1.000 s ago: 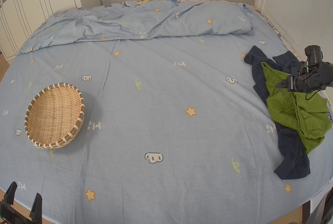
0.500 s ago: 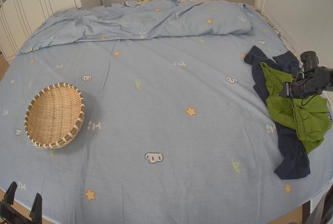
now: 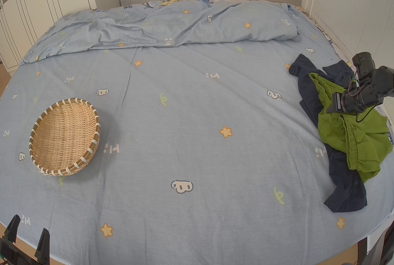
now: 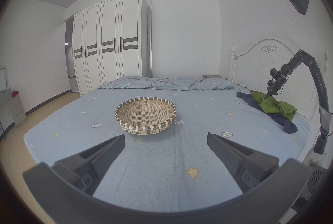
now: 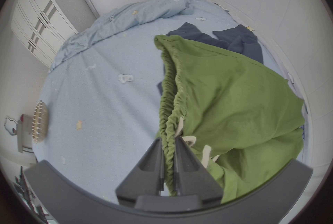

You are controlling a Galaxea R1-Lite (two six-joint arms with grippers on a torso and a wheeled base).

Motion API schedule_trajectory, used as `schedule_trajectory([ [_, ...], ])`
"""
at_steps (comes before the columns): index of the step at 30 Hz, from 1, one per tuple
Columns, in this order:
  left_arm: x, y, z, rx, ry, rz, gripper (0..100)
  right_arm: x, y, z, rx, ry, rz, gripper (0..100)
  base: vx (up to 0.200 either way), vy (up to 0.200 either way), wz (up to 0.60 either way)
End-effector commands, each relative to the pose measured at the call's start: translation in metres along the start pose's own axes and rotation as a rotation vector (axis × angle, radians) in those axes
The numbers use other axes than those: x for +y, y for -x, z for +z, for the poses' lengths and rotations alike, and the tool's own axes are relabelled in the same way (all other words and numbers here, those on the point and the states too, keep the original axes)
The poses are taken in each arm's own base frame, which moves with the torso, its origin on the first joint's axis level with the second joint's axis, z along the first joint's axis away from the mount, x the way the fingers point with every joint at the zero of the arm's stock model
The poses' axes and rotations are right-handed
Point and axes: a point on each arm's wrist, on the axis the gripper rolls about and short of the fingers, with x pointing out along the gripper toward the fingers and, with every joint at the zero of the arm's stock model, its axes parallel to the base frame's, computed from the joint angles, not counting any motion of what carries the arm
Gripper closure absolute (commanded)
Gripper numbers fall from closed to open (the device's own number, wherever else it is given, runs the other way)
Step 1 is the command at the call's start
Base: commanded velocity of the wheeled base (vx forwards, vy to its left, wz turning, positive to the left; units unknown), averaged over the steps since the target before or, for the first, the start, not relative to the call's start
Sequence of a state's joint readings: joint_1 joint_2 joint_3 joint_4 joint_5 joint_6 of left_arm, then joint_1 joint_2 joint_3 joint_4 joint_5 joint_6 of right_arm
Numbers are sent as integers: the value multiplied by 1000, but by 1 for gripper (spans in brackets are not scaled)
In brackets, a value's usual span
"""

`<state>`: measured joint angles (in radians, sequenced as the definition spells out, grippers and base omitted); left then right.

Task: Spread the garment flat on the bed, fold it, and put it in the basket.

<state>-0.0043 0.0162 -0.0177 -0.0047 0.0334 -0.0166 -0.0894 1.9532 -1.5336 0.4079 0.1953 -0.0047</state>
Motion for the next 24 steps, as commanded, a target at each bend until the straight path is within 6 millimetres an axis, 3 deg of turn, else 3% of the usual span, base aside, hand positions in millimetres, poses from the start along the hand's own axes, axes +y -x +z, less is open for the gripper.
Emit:
schedule_trajectory([
  [1,0,-1,-5,6,0,0,0,32,34,19,-71,-12,92,100,0,0,0],
  [6,0,-1,-5,8,0,0,0,48,55,40,-143,-69,133,100,0,0,0],
  [7,0,-1,-5,8,0,0,0,59,56,42,-149,-52,155,100,0,0,0],
  [10,0,-1,-5,8,0,0,0,76,57,36,-119,-24,188,100,0,0,0],
  [16,0,-1,-5,8,0,0,0,125,104,11,-61,-38,293,100,0,0,0],
  [21,0,-1,-5,8,0,0,0,159,125,6,-92,-15,391,100,0,0,0],
  [24,0,-1,-5,8,0,0,0,192,139,3,-90,-11,478,100,0,0,0],
])
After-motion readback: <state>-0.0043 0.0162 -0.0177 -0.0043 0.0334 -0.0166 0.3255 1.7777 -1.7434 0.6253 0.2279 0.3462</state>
